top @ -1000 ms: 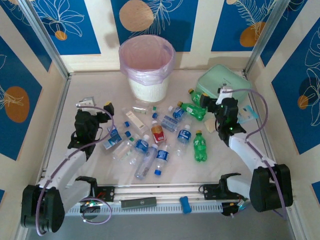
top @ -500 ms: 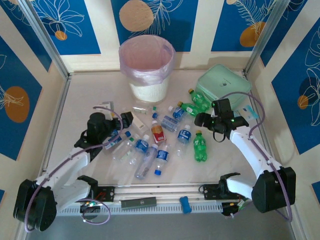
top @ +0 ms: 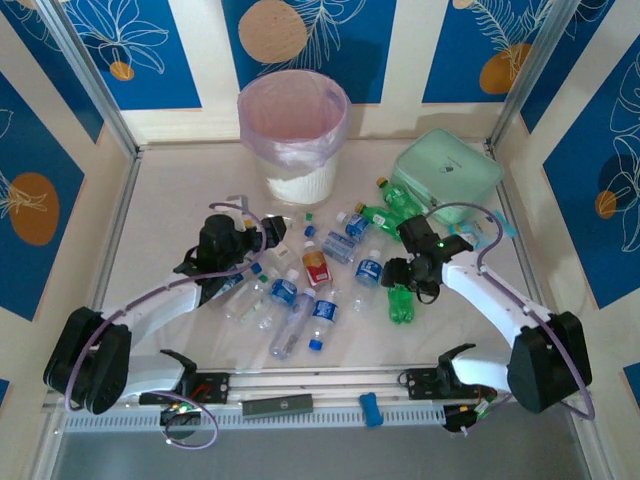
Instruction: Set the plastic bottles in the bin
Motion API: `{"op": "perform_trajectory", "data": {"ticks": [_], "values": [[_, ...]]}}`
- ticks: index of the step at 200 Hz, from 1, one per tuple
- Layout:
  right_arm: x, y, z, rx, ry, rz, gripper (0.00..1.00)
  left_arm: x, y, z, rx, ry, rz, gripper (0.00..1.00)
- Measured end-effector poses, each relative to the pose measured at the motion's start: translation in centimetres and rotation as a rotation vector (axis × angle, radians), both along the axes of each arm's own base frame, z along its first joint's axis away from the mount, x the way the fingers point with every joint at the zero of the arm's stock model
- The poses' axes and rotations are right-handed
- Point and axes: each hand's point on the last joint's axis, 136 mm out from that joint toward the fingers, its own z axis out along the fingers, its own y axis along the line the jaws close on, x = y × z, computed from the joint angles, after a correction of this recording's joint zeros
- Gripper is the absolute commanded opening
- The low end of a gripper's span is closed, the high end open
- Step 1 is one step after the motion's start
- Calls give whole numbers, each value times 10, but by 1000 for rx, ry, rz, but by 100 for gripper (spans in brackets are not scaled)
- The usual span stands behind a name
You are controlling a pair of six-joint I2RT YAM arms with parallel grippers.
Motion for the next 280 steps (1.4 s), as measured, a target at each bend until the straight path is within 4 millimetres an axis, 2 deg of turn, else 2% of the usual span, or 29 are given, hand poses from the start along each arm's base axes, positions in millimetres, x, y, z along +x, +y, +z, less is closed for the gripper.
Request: {"op": "perform_trajectory", "data": {"ticks": [30,81,142,176,190,209,243,280], "values": [[-5,-2,-24,-22,53,-4,74,-1,6,7,-2,-18,30,100],[3,3,-40,-9,49,-17,65,-5,21,19,3,-54,93,100],[7,6,-39,2,30,-22,52,-3,28,18,15,-58,130,100],[5,4,-29,1,6,-22,51,-3,35,10,33,-44,161,100],[7,4,-13,14,-35,-20,50,-1,43,8,32,-37,187,100],[21,11,21,59,-139,-11,49,4,62,9,15,-31,238,100],[69,37,108,182,-378,37,48,6,96,13,-28,-32,320,100],[129,76,202,310,-620,118,47,-8,120,9,-56,-16,363,100]]}}
